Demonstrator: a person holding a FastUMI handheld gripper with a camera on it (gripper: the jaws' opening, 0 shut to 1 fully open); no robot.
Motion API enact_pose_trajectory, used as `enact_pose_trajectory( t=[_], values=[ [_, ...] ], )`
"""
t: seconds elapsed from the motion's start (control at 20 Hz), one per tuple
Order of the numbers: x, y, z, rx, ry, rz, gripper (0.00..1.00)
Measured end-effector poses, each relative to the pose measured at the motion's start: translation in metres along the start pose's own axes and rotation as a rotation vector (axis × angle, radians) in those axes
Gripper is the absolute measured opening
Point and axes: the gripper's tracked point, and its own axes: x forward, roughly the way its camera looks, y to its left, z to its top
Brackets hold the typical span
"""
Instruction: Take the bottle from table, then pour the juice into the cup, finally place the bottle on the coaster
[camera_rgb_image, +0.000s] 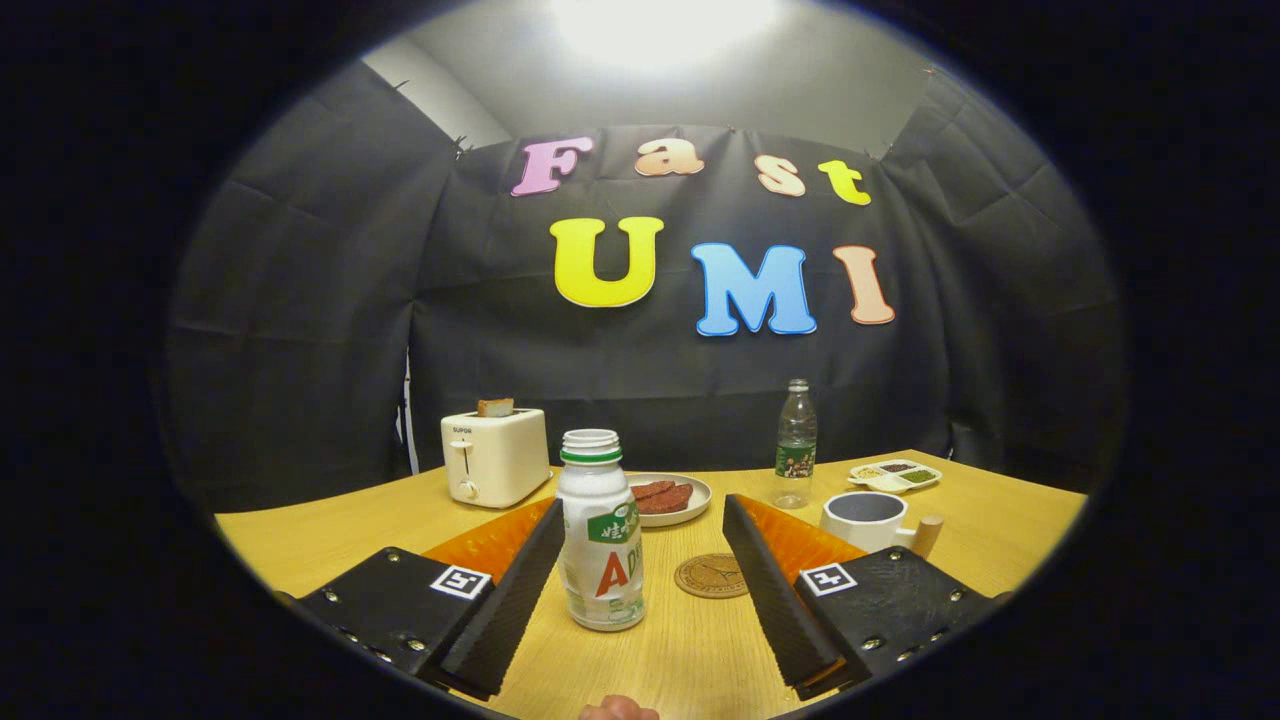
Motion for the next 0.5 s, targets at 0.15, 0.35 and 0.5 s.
enact_pose_trajectory(
  t=[0.15, 0.35, 0.5],
  values=[
    [0.024, 0.021, -0.016, 0.006, 0.028, 0.028, 0.97],
    [0.054, 0.031, -0.035, -0.006, 0.067, 0.022, 0.97],
    [0.069, 0.033, -0.042, -0.043, 0.084, 0.018, 0.97]
  ],
)
